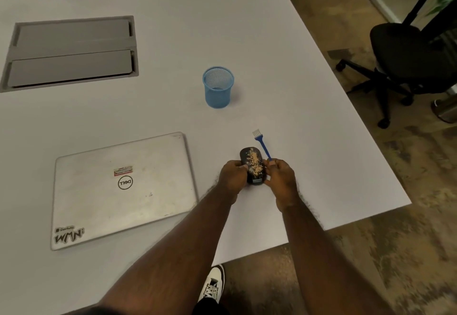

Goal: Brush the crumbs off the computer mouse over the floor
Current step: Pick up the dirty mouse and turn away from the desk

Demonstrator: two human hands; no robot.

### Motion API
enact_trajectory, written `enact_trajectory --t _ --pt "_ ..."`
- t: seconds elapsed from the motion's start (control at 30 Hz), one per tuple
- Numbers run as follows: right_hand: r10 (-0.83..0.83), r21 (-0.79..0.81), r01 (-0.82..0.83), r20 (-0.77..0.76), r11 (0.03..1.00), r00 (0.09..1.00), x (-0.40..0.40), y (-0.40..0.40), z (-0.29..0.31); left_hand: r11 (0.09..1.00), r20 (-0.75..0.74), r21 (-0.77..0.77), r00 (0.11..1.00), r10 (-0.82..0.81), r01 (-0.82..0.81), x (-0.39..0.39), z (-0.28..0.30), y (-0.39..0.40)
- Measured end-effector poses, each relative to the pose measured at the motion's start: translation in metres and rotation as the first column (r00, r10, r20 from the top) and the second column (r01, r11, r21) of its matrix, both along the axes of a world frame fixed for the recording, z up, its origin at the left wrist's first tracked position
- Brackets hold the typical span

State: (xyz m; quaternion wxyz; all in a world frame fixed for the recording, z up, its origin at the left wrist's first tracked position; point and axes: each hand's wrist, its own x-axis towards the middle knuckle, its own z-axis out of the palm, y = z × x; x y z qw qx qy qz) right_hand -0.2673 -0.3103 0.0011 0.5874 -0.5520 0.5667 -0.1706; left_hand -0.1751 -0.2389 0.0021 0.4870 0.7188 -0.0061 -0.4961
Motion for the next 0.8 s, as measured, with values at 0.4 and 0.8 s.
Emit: enact_trajectory --t 0.4,0.8 --pt "-0.051 0.056 0.047 0.078 0.997 0.996 -0.041 0.030 0.045 0.959 -0.410 -0.274 0.911 -0.045 -0.076 -0.007 0.029 0.036" --pt "-0.268 0.058 0.262 0.183 0.963 0.946 -0.114 0.117 0.161 0.906 -0.582 -0.421 0.753 -0.308 0.045 -0.031 0.132 0.092"
